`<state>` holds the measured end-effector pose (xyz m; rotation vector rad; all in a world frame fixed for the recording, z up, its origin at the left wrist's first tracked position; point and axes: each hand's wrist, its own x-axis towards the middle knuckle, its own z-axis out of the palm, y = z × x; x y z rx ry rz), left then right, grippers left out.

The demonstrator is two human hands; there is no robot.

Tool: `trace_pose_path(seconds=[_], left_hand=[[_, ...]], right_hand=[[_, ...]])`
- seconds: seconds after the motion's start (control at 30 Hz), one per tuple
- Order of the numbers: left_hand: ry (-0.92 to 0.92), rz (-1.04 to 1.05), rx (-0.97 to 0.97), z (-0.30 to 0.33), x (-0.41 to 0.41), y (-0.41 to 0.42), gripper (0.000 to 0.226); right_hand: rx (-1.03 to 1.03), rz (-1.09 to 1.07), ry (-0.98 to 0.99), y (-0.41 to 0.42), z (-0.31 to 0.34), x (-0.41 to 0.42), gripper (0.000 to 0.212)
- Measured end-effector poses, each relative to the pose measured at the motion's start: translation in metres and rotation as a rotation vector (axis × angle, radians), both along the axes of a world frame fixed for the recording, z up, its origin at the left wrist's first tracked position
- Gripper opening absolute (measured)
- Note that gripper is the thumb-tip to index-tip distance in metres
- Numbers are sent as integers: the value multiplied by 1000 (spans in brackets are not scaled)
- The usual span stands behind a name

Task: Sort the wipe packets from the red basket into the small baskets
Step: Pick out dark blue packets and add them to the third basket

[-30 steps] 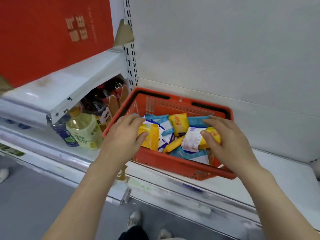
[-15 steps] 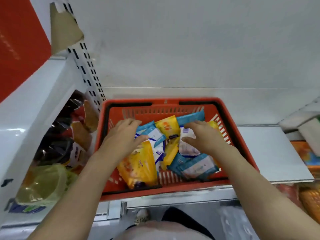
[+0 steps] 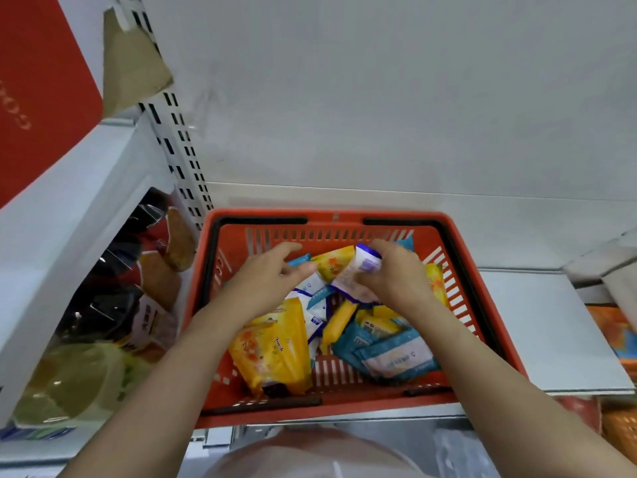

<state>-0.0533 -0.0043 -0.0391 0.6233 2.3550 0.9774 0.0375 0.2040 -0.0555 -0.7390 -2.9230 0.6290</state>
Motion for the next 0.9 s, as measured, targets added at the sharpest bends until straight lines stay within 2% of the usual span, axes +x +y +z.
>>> trace_pose_path(seconds=[0.07,0.17,0.23,0.3,0.33,0.37,0.43,0.5,0.53,0.63,0.7,0.77,0.83,0.9], left_hand=[[-167,59,163,5,7,10,47],[-324,79,267,13,12,18,37],[-331,115,243,13,10,15,46],[-226,198,162,12,7,10,54],[-150,220,112,10,6,7,52],[-90,233,80,6,5,3,44],[-12,233,34,1,4,-3,21],[54,202,-16,-4,1,-9,21],[57,197,-14,-6,0,-12,26],[35,199,66,-3,0,-17,47],[52,197,101,0,3,-17,67],[41,218,108,1,5,-18,76],[25,242,118,0,6,-21,70],[-4,280,178,-2,5,-24,55]], right_hand=[[-244,13,113,-15,12,3,21],[-357,174,163,-34,23,3,16],[-506,299,97,-39,27,2,14],[-749,347,18,-37,27,0,18],[-798,319,18,-33,23,-2,20],[-767,261,43,-29,16,-5,25],[-478,85,71,-15,0,-16,41],[-240,-32,-2,-4,-12,-24,57],[-209,-55,-60,0,-19,-27,59],[-120,-1,-220,1,-41,-34,49],[-35,47,-246,2,-49,-35,43],[-6,54,-225,7,-50,-35,35],[-17,42,-124,12,-46,-35,39],[-152,19,17,16,-33,-32,43]])
